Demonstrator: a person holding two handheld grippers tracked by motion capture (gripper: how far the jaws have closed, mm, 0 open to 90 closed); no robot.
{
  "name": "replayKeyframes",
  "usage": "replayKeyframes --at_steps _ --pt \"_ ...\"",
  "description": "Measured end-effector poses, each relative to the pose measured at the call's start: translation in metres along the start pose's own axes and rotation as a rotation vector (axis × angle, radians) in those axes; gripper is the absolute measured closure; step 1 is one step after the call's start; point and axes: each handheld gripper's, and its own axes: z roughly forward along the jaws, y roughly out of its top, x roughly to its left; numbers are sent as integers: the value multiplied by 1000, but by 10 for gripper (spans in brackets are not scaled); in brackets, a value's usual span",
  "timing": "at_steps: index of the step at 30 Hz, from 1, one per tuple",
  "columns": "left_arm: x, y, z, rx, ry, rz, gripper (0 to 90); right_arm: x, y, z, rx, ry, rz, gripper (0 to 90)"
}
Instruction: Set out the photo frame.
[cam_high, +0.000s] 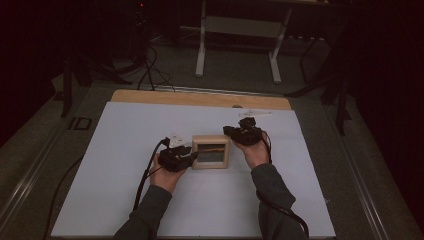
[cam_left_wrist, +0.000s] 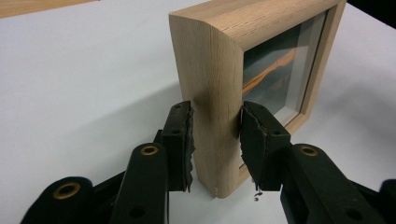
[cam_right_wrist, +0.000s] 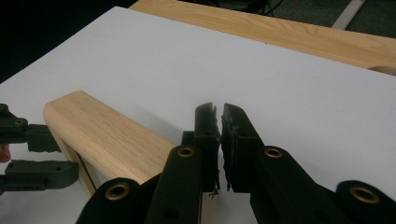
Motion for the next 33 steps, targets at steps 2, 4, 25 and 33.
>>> replayKeyframes --at_steps 2,4,25,33 --pt "0 1 0 1 2 -2 645 0 -1 0 -1 -3 4 844" --pt "0 1 1 2 4 -3 645 -1 -1 0 -6 -3 5 840" --pt "-1 2 2 15 1 -4 638 -1 -5 -3 -34 -17 -1 791" --pt "2 0 -3 8 -13 -3 613 -2 -6 -13 -42 -18 -10 773"
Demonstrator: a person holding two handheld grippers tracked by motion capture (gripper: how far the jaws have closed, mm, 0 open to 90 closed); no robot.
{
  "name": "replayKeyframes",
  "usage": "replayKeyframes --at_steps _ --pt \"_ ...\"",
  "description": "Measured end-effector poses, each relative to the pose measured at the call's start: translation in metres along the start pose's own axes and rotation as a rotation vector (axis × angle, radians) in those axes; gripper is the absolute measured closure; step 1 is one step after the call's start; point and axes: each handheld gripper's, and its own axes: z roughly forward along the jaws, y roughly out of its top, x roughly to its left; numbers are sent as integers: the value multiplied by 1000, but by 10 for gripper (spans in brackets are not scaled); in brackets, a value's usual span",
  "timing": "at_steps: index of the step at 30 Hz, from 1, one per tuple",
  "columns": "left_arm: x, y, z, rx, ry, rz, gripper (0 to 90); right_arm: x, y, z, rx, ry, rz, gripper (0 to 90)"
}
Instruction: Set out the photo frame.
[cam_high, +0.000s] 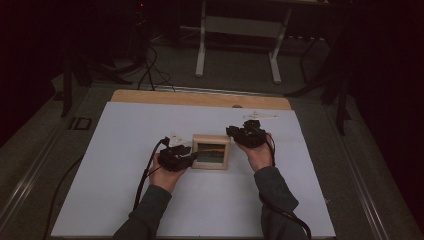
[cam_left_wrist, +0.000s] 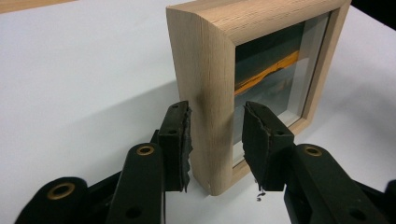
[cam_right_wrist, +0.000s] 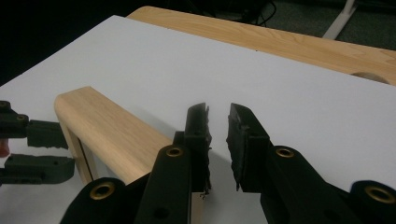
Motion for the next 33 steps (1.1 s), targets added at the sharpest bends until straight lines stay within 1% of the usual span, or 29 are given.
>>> replayKeyframes --at_steps 3,11,12,15,16,18,20,21,23,26,27,29,30,33 --pt "1 0 -2 -6 -10 -5 605 -1 -1 -3 1 -2 -5 768" --pt "5 -1 -11 -13 -44 2 583 -3 -4 -13 -3 -3 -17 750" --pt "6 -1 -12 -16 -49 4 578 -3 -5 -15 -1 -1 -24 747" --pt "9 -2 -17 -10 -64 21 566 -4 -8 -19 0 5 -29 736" --pt "10 -2 -18 -10 -78 24 563 -4 -9 -20 4 7 -33 732" --pt "11 -3 -21 -7 -90 48 561 -5 -12 -23 10 11 -44 727" --pt "13 -4 -24 -3 -109 60 554 -5 -15 -25 15 14 -47 720" --pt "13 -5 -25 -1 -108 68 553 -6 -16 -27 14 15 -50 717" --pt "15 -7 -28 5 -124 84 548 -6 -20 -30 19 24 -60 711" --pt "17 -9 -32 8 -133 106 546 -6 -24 -34 31 32 -76 705" --pt "18 -10 -33 5 -142 106 546 -6 -25 -35 35 35 -80 703" --pt "18 -11 -35 4 -147 108 546 -6 -27 -36 39 41 -87 699" --pt "19 -13 -37 -4 -158 104 547 -6 -29 -37 45 44 -91 696" --pt "20 -17 -40 -5 -164 114 543 -6 -35 -40 61 57 -108 688"
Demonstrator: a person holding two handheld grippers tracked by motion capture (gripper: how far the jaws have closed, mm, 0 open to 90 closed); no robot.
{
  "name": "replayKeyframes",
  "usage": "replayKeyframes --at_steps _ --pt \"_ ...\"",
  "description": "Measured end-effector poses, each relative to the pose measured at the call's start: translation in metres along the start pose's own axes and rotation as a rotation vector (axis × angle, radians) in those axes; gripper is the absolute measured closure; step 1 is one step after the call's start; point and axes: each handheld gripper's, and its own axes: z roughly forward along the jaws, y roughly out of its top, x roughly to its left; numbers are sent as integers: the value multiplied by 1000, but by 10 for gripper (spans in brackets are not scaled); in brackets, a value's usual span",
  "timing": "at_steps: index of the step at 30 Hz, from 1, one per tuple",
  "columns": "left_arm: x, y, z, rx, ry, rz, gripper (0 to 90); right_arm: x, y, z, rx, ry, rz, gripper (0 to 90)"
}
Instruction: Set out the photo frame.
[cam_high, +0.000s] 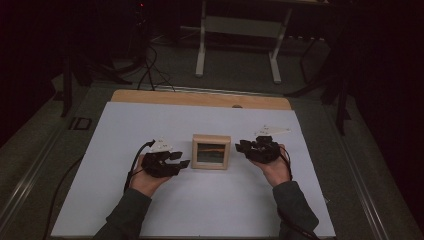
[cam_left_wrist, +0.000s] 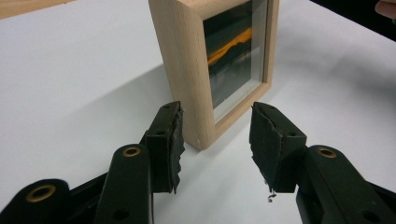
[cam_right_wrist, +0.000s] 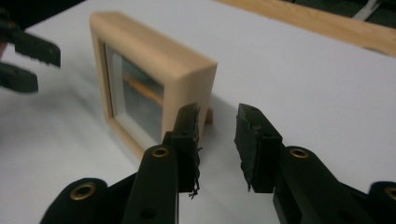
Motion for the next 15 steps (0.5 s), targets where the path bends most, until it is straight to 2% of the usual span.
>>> replayKeyframes --at_steps 5,9,15 --pt "3 -9 -8 7 1 10 538 1 -13 -4 29 9 -29 673" --pt "8 -17 -15 10 14 3 537 -1 -24 -7 40 8 -27 662" --pt "15 -31 -25 43 49 16 533 -3 -43 -11 55 1 -13 643"
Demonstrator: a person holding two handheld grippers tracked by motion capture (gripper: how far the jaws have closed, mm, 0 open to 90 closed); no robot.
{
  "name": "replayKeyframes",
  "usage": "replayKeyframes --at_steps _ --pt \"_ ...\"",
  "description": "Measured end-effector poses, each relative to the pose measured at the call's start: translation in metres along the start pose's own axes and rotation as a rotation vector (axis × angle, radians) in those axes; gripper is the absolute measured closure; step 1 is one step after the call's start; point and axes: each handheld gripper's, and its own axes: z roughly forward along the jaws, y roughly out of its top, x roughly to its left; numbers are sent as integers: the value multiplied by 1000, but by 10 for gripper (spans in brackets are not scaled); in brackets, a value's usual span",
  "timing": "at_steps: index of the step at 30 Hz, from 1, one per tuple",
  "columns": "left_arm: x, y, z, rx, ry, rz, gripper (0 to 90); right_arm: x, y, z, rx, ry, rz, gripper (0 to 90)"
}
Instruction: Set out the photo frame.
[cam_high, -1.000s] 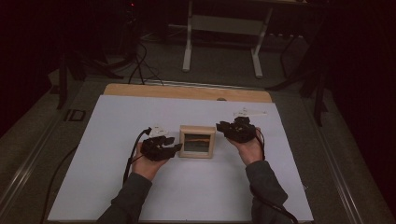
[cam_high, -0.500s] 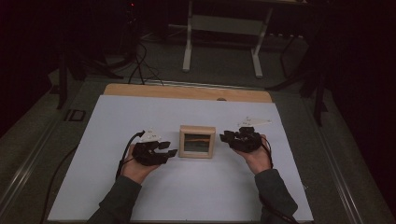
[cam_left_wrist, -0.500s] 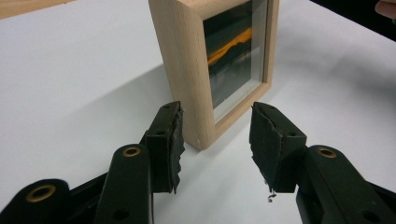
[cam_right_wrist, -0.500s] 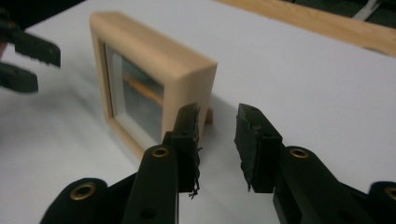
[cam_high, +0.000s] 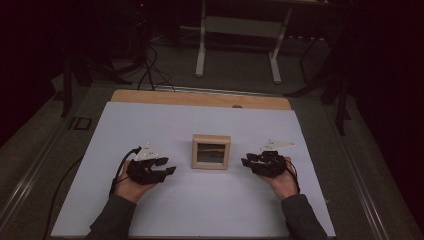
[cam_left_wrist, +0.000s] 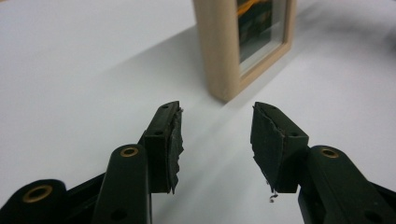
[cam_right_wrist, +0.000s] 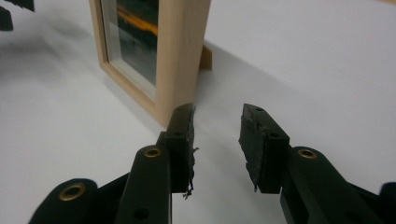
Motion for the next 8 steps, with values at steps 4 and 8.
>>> replayKeyframes --at_steps 4,8 --pt "6 -10 -4 6 13 -17 531 -1 -12 -2 -3 -5 9 639" --pt "10 -18 -7 17 44 -24 530 -2 -19 -4 -10 -9 12 635"
